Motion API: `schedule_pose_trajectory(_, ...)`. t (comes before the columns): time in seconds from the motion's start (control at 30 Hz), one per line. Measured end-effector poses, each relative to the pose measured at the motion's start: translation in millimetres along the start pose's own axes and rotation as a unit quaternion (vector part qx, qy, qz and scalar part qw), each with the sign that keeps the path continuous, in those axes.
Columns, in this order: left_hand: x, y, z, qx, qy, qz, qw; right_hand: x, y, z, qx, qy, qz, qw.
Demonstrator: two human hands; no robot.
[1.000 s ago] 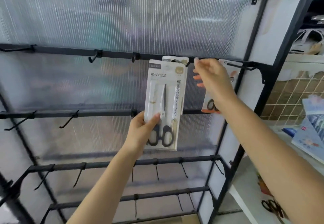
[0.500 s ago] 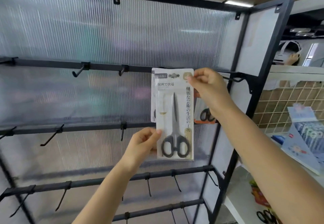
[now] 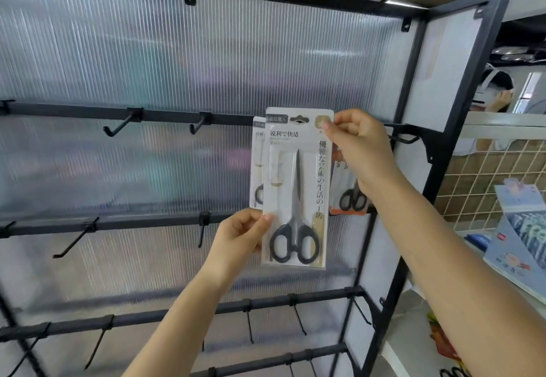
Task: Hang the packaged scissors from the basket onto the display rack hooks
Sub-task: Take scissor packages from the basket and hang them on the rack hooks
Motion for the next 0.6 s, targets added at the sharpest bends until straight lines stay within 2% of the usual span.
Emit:
schedule_pose_trajectory(0.4,3,7,-3,0.014,0.001,0.005,1.0,-6,-6,-1,-0.007,0.001,-0.018,1.0)
schedule_pose_trajectory(0.6,7,6,0,0.026,-0.01,0.018,0.999,-11,-4,-1,0.017,0.01,-0.011,1.0)
Point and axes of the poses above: each hand's wrist, its own z-axis away from the middle knuckle, its own y-axis out of the palm, x = y × z, the point moved 4 cm from there along -z, towards the middle knuckle, and after that the axes turned 6 degrees about -x, right-handed, at the moved point
